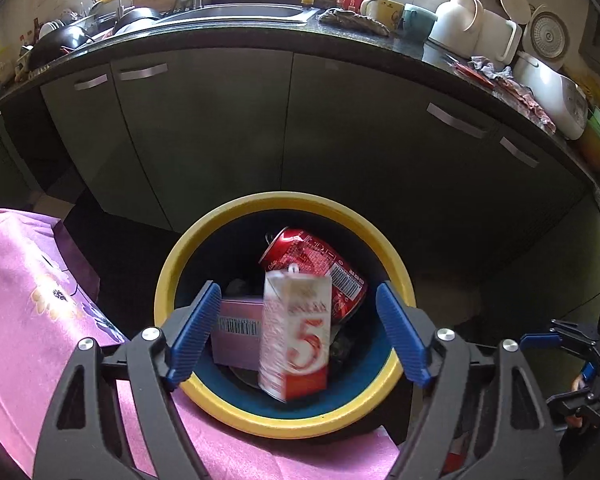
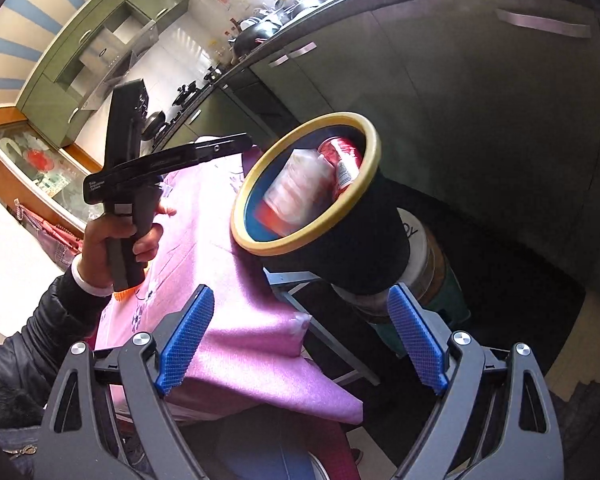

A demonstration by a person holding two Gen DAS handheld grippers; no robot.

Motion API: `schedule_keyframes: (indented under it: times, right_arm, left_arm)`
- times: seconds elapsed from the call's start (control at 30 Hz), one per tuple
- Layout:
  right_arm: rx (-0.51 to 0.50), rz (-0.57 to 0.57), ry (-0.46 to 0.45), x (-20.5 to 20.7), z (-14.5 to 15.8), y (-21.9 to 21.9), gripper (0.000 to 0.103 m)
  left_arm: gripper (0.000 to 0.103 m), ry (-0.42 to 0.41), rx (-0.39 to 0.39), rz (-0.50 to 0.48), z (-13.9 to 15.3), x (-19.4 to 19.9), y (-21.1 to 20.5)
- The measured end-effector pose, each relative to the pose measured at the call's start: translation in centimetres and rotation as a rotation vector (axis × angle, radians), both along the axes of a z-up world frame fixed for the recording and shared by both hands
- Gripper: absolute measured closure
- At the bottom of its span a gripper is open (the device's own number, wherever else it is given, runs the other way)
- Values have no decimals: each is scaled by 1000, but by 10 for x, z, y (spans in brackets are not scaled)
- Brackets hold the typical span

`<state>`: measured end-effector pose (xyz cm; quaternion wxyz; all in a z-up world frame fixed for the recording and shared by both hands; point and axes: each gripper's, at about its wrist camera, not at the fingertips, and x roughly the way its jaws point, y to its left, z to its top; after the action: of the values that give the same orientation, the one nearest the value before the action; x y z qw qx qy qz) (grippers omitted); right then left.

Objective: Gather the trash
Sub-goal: 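Carry the milk carton over the bin and open the left gripper, then grasp the orange foam net with the right gripper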

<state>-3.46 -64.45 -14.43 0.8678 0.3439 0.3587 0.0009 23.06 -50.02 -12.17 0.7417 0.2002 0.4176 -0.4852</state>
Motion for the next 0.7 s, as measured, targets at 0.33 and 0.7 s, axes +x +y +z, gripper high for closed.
schedule_keyframes:
  times: [0.33, 0.7]
  right_arm:
    - [-16, 82, 4, 24, 3, 27, 15]
    - [-169, 415, -36, 96, 37, 129, 15]
  left_arm:
    - [17, -62, -185, 130, 68, -19, 116]
    - [13, -269, -240, 437, 116, -85, 334]
